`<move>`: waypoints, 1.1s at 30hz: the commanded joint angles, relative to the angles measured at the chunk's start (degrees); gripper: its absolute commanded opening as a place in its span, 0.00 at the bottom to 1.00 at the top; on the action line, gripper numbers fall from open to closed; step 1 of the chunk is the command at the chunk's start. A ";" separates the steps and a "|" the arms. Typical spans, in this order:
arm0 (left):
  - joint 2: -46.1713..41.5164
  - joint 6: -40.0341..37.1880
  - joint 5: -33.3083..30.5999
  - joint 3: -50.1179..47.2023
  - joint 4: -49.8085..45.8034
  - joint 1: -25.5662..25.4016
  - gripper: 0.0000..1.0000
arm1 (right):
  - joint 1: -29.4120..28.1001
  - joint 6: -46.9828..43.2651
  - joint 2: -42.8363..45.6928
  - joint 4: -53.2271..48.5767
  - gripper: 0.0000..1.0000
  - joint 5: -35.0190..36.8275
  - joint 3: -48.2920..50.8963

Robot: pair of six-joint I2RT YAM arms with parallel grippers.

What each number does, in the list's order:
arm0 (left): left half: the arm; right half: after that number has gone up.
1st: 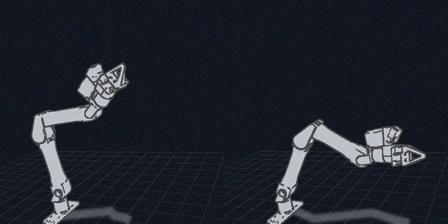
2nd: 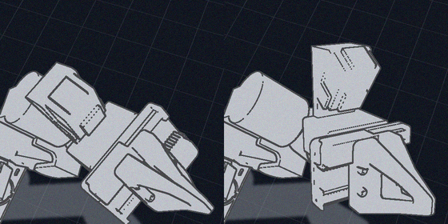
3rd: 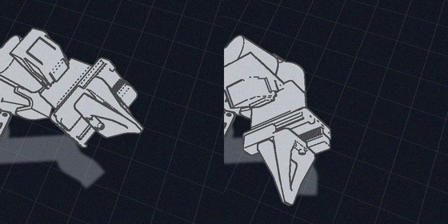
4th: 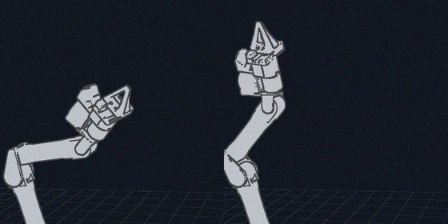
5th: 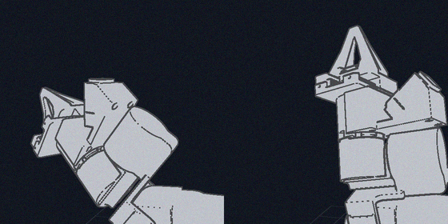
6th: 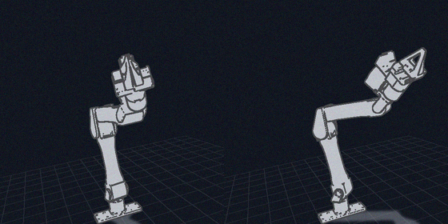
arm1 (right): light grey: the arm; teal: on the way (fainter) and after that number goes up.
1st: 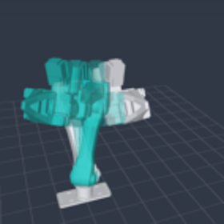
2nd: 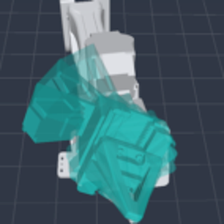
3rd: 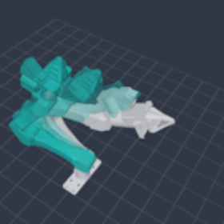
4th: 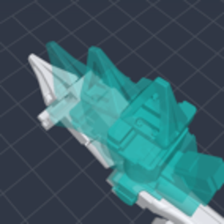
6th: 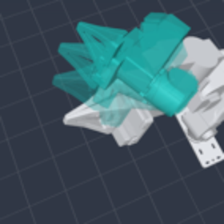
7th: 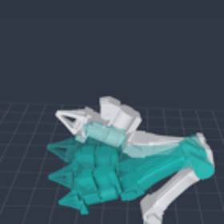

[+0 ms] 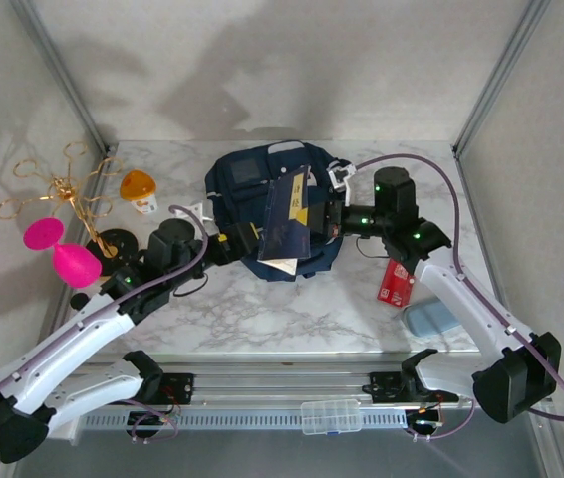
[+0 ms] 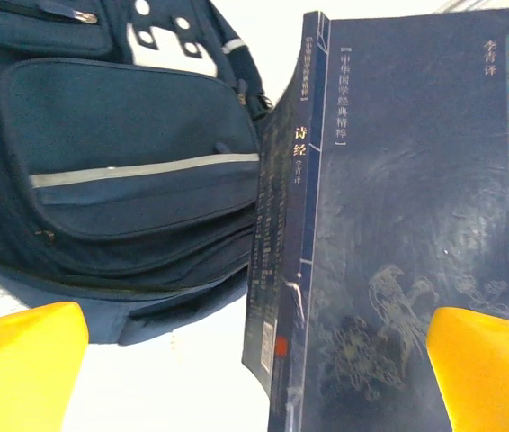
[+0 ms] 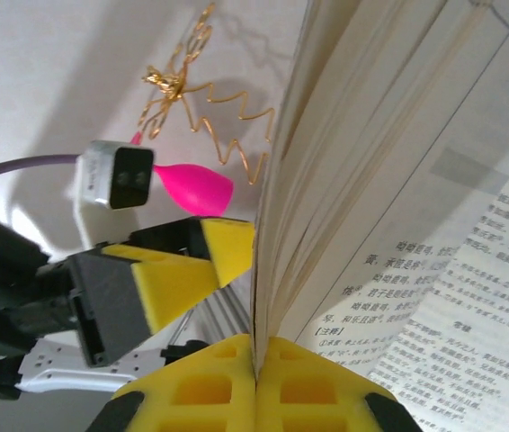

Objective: Pack the student bag
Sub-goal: Pick up the book from the bottom-center of the table.

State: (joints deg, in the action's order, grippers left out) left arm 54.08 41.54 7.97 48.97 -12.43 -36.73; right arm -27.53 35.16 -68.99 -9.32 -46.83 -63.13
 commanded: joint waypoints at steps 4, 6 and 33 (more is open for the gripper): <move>4.70 0.80 9.16 1.02 13.37 1.56 0.97 | 1.65 0.40 -0.98 8.43 0.00 -10.92 -1.97; 6.34 2.54 10.84 0.61 16.36 1.49 0.94 | 1.69 3.35 -1.39 11.30 0.00 -11.73 -1.10; 5.62 9.78 17.35 -6.66 29.13 0.46 0.99 | 3.18 4.33 0.27 21.78 0.00 -18.52 5.98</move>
State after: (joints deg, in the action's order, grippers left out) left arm 61.54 50.89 24.27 43.97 14.52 -35.94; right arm -24.56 39.29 -70.32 5.30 -60.99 -57.58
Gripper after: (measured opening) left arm 0.988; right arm 0.044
